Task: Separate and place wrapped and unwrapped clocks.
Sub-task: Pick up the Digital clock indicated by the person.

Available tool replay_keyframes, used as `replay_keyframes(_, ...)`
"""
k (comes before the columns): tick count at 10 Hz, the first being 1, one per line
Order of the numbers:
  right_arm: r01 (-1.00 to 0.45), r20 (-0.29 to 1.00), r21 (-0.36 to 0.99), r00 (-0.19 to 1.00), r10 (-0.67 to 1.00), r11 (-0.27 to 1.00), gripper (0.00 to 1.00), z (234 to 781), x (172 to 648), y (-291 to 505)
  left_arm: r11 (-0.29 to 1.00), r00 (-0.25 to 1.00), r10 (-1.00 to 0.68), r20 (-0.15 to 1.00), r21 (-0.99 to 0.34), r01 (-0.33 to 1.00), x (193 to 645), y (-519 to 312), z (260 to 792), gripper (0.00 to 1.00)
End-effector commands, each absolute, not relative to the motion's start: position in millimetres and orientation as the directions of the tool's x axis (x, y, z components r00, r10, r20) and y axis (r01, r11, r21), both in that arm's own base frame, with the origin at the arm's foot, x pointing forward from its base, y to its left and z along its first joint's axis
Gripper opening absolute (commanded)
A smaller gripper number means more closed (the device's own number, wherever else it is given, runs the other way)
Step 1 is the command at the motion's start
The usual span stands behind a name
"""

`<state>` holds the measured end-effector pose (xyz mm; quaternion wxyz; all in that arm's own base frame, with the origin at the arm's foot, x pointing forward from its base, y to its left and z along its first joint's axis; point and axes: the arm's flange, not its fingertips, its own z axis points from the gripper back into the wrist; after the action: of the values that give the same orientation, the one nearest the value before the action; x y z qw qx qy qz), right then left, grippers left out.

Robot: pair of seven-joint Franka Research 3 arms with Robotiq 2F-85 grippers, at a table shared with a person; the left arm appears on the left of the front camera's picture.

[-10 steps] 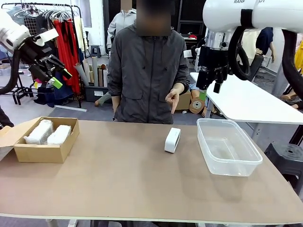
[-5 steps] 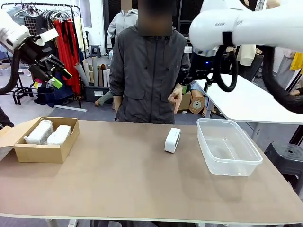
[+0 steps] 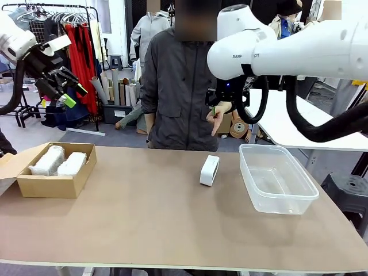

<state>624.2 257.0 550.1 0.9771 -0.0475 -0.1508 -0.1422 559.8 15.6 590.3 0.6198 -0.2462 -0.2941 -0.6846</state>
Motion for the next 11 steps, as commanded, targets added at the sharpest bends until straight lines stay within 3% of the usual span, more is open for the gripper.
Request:
replay_keyframes(1,0.31,0.312,0.012,0.902,-0.298,0.951,1.0,533.4,641.4,263.9,-0.062,-0.111,-0.71,0.696,0.096,0.993,559.0,15.6,590.1,1.0)
replay_keyframes(4,0.28,0.267,0.075,0.919,-0.289,0.957,1.0,483.8,642.9,260.8,-0.062,-0.111,-0.71,0.696,0.096,0.993,559.0,15.6,590.1,1.0)
replay_keyframes(11,0.277,0.217,0.026,0.936,-0.276,0.96,1.0,401.1,617.1,274.4,-0.062,-0.111,-0.71,0.696,0.096,0.993,559.0,15.6,590.1,1.0)
